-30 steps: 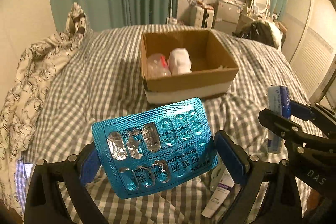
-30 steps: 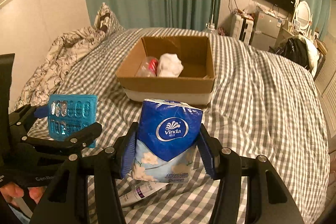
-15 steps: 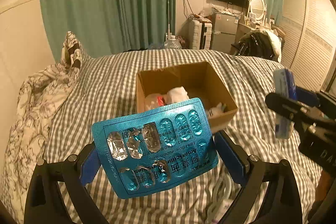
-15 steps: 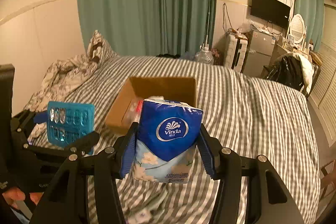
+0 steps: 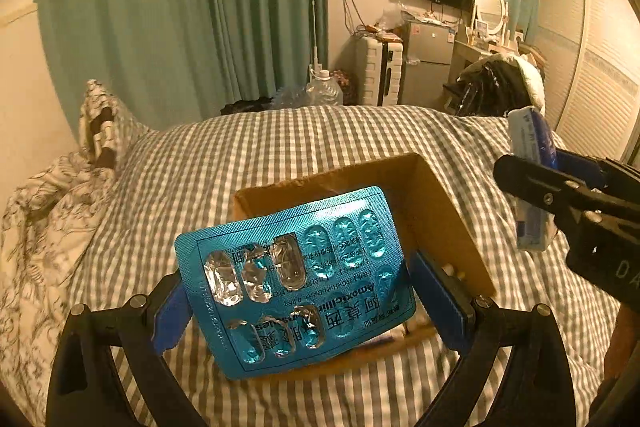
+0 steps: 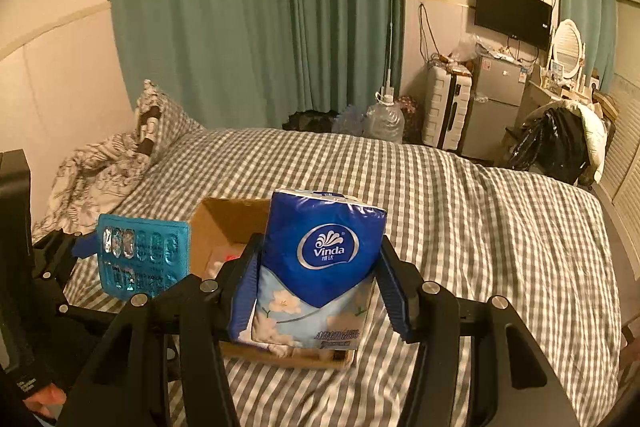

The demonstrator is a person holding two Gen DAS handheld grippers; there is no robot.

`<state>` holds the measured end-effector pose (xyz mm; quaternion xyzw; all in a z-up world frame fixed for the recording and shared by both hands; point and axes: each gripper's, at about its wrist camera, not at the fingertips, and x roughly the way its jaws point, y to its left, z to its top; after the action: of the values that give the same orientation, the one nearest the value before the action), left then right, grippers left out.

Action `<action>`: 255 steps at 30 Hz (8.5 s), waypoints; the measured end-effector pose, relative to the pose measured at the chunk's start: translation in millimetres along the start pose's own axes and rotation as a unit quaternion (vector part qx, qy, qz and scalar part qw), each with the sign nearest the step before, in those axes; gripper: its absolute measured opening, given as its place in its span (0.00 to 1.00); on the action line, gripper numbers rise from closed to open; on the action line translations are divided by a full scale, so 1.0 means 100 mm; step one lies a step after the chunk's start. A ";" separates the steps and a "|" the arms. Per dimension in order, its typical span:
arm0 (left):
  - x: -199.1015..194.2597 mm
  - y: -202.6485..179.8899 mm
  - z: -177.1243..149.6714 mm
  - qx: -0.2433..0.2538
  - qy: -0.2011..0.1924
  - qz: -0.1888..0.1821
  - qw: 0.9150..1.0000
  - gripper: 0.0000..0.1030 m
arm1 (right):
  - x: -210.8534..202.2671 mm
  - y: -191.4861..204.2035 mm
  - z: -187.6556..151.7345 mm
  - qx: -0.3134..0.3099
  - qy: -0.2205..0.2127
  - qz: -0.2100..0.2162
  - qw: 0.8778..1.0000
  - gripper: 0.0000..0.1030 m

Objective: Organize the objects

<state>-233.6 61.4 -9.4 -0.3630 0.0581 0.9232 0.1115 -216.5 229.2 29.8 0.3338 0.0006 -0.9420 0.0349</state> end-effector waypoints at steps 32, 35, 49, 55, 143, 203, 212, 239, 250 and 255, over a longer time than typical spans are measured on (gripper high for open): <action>-1.07 0.09 -0.23 -0.017 -0.032 -0.007 0.999 1.00 | -1.36 0.12 -0.21 -0.017 -0.045 -0.039 0.998 0.77; -1.25 0.08 -0.42 -0.021 -0.032 0.001 0.999 1.00 | -1.62 0.17 -0.40 -0.018 -0.044 -0.040 0.998 0.78; -1.32 -0.13 -1.39 -0.026 0.015 0.001 1.000 1.00 | -1.66 0.36 -1.44 -0.017 0.018 -0.055 0.998 0.78; -0.91 -0.26 -1.84 -0.018 0.073 -0.001 0.997 1.00 | -1.26 0.31 -1.79 -0.013 0.074 -0.056 0.996 0.78; -0.59 0.33 -2.02 -0.087 0.135 -0.037 0.986 0.24 | -0.67 0.72 -1.80 -0.017 0.126 0.039 0.991 0.14; -0.21 0.13 0.14 -0.039 0.029 -0.001 0.999 0.91 | -0.50 -0.05 0.06 0.032 -0.028 -0.003 0.999 0.72; -1.33 0.12 0.22 -0.035 -0.093 0.019 0.995 1.00 | -1.55 0.06 0.10 0.022 -0.104 -0.020 0.994 0.88; -1.46 0.24 -0.96 -0.131 -0.195 0.106 0.966 1.00 | -1.34 -0.16 -1.07 0.030 -0.177 -0.058 0.982 1.00; -1.20 0.08 -1.24 -0.082 -0.157 0.111 0.978 1.00 | -0.87 0.11 -1.30 -0.034 -0.124 -0.040 0.991 1.00; -1.20 0.10 -1.25 -0.085 -0.152 0.111 0.978 1.00 | -0.90 0.04 -1.27 -0.024 -0.125 -0.043 0.991 1.00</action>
<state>-68.3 8.1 -18.7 -0.2181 0.0015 0.9758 -0.0153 -66.9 234.3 -12.7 0.2125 0.0329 -0.9766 0.0023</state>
